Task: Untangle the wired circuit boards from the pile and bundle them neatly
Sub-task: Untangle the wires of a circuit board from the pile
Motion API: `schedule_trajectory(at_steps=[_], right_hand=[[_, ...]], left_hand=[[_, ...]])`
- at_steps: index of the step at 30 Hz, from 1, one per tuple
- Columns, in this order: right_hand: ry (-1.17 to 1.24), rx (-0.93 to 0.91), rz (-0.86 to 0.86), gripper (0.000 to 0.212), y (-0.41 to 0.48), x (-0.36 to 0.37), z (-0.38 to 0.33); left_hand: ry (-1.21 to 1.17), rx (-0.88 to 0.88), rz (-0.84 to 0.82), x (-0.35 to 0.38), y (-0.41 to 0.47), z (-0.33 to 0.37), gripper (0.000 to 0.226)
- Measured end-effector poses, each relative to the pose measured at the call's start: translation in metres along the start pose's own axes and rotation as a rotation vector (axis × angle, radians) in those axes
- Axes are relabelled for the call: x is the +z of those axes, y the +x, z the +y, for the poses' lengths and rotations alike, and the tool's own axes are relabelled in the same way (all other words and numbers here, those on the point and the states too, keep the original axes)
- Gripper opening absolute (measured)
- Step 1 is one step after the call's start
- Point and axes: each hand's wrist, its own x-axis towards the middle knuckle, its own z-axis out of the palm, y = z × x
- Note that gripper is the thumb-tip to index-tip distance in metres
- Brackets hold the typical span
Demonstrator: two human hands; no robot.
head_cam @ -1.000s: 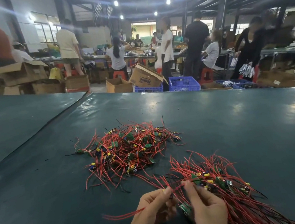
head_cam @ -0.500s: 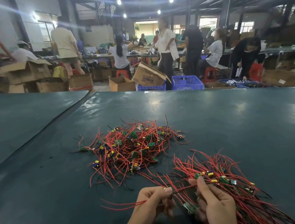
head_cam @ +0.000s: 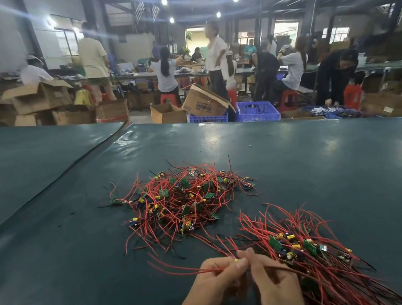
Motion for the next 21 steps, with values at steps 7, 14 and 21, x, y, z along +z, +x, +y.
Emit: schedule_trajectory(at_steps=[7,14,21], right_hand=[[-0.208,0.061,0.065,0.048,0.004,-0.002,0.005],[0.233,0.360,0.102,0.066,0.010,-0.012,-0.003],[0.614,0.514,0.102,0.071,0.016,-0.021,-0.004]], left_hand=[[0.270,0.032,0.011,0.003,0.000,0.000,0.039],[0.041,0.234,0.454,-0.019,0.014,0.013,0.039],[1.041,0.323,0.700,-0.063,0.051,0.013,0.009]])
